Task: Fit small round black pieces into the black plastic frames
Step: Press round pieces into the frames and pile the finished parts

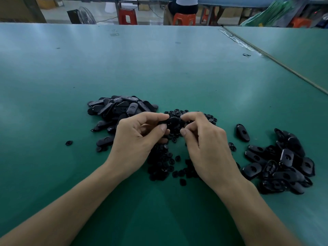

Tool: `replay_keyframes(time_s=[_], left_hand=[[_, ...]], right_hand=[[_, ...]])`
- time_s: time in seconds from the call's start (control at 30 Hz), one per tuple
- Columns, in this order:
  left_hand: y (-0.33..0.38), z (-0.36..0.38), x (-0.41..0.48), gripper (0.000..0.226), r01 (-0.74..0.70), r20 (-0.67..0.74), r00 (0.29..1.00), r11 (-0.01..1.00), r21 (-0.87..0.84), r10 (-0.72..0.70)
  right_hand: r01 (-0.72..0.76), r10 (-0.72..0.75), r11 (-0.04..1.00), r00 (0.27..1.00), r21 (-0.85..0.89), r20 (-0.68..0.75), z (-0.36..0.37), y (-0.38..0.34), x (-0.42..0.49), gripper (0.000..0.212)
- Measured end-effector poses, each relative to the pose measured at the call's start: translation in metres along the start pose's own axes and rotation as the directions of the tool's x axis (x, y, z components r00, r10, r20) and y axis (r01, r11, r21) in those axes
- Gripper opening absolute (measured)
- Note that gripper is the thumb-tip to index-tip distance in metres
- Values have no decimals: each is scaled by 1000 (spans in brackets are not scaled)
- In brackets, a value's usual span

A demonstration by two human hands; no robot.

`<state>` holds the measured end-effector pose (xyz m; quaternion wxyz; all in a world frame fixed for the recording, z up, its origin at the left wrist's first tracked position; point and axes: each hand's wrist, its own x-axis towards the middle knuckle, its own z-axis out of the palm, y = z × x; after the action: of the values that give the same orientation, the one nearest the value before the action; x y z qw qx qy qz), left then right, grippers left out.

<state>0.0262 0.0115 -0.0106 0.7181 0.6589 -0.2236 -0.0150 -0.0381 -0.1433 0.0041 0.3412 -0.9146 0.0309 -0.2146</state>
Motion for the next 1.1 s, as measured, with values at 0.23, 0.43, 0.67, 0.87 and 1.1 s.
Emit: replay_keyframes(time_s=[0.23, 0.43, 0.67, 0.87, 1.1], left_hand=[[1, -2, -1, 28, -2, -11, 1000, 999, 33, 2], [0, -3, -1, 22, 4, -13, 1000, 998, 55, -3], [-1, -2, 0, 18, 24, -21, 1000, 996, 81, -22], [2, -2, 0, 19, 2, 30, 1000, 989, 145, -7], [2, 0, -1, 25, -11, 48, 999, 986, 168, 3]], right_hand=[[39, -33, 998, 988, 41, -149, 1, 1, -2, 13], [25, -3, 991, 987, 131, -164, 1, 0, -1, 12], [9, 45, 959, 982, 282, -184, 2, -5, -1, 13], [-14, 48, 929, 995, 370, -84, 3, -8, -2, 25], [20, -4, 972, 997, 235, -72, 4, -7, -2, 17]])
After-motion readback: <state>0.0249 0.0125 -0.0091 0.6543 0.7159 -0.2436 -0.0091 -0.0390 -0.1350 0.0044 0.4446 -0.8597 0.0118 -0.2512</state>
